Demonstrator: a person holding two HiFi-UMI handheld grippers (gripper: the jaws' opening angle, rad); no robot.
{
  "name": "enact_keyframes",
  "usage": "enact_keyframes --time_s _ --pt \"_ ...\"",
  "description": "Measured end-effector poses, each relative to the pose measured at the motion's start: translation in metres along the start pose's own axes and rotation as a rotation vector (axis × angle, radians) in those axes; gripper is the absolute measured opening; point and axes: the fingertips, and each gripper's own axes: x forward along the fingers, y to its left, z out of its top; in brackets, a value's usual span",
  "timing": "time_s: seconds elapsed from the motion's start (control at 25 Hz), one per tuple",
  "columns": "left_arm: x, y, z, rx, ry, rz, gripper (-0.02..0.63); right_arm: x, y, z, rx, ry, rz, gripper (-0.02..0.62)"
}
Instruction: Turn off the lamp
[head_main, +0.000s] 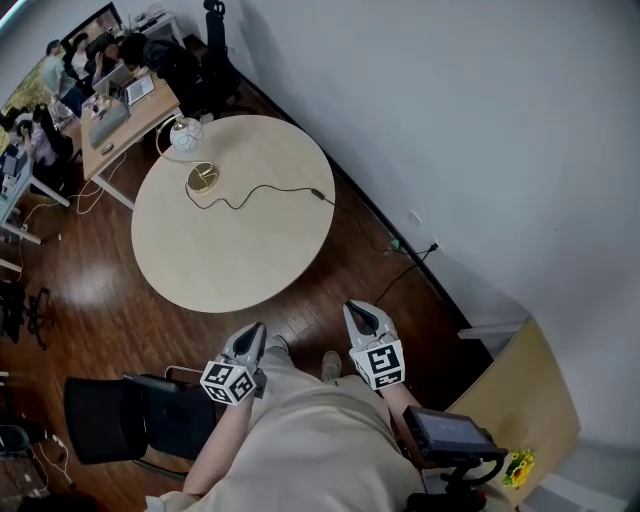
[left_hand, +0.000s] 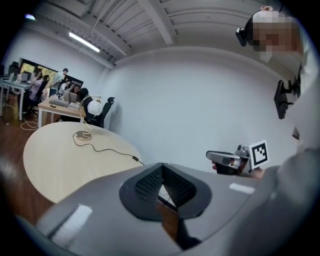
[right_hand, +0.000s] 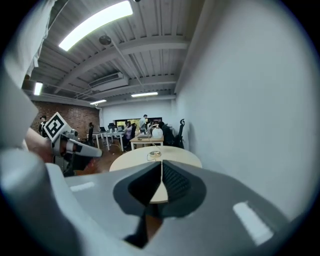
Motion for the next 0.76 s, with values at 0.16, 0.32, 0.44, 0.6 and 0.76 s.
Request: enact_keyframes --time_s 0.16,0.32,0.44,0.6,0.76 --pt "-0.011 0.012 0.001 -0.024 -0.009 0.038 0.0 -0.009 -0.001 -0.002 -0.016 0.008 -0.008 0.0" --pt "-0.01 0.017 0.01 -0.028 -0.003 0.02 0.0 0.0 -0.003 0.008 -0.054 0.004 -0.045 0.0" --pt "-0.01 0.011 0.016 -0.018 0.013 -0.022 0.0 0.009 0.005 0.022 -0.062 -0.005 -0.06 0.0" --pt "-0.008 0.015 0.025 -0.003 0.02 -0.061 0.0 0.03 0.023 0.036 -0.099 -0.016 -0.056 0.0" --pt "-0.015 0.027 0.022 -0.006 0.041 -0.077 0.0 0.048 0.043 0.044 -0.13 -0.023 -0.042 0.0"
